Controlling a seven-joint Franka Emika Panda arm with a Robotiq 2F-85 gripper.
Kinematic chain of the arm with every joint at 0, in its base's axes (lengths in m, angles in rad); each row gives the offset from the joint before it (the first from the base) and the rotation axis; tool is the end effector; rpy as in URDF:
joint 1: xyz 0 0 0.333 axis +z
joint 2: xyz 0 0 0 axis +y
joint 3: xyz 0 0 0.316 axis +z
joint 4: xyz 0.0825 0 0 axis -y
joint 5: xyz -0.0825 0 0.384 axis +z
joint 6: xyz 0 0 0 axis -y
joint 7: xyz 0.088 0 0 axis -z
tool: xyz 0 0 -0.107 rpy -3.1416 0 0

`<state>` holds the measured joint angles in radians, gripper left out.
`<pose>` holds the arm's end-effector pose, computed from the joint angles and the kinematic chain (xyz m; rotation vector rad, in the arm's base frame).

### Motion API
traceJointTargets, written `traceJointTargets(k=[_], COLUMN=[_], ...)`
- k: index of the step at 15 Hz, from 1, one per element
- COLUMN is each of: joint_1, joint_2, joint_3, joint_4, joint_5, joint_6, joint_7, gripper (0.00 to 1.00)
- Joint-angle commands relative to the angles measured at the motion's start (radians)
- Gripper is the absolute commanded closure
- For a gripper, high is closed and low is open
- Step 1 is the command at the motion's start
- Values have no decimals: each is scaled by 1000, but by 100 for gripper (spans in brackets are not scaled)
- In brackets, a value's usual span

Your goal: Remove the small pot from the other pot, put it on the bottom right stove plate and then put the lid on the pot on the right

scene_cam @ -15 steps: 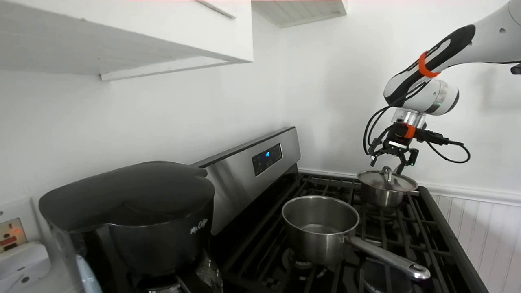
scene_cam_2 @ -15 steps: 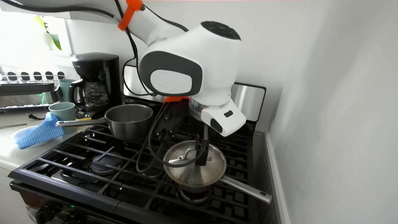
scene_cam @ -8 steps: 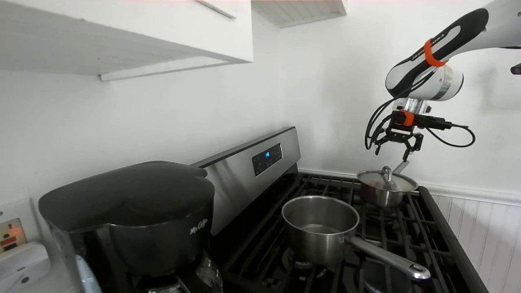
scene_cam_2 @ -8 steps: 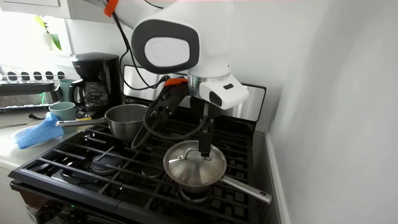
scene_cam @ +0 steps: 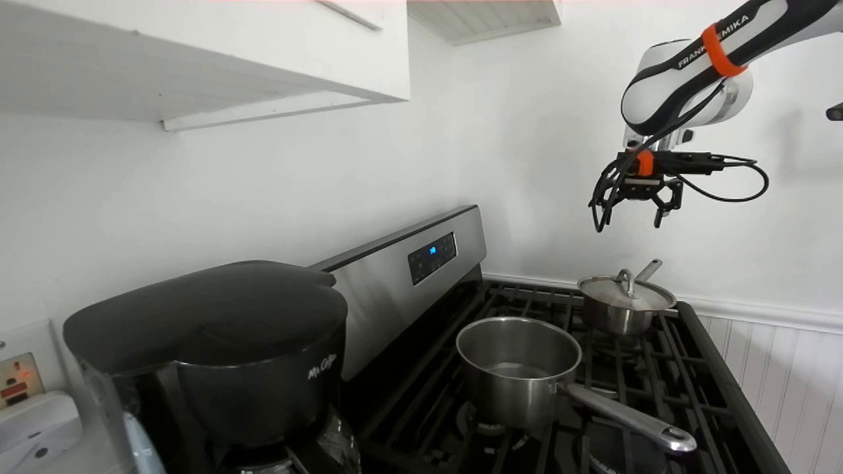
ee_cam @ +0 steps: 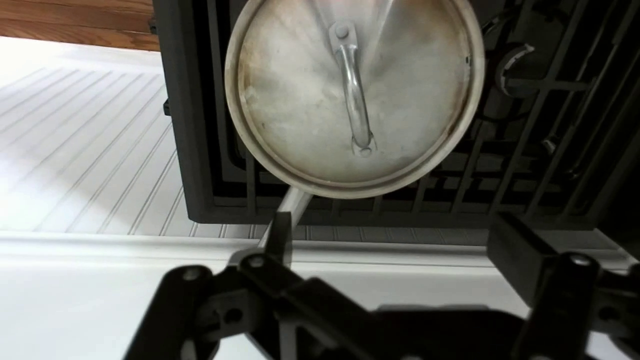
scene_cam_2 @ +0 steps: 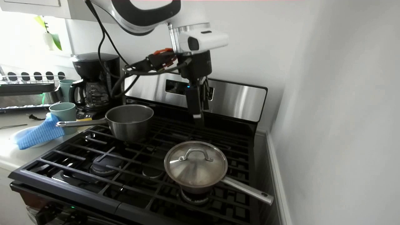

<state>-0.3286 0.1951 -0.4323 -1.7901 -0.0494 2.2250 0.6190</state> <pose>0.4702 -0.4275 0.4757 2.3371 -1.8461 0.3708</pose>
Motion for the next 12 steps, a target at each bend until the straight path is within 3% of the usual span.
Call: traceJointTargets(k=[1, 6, 7, 8, 12], joint_1=[56, 72, 71, 48, 49], joint_2=[-113, -193, -206, -144, -172], joint_3=[7, 61, 74, 72, 86], joint_4=[-52, -62, -68, -12, -31], joint_5=[-135, -273, -281, -230, -248], joint_6=[-67, -160, -167, -157, -165], joint_7=[181, 329, 342, 282, 303], gripper=[0, 0, 0, 0, 0])
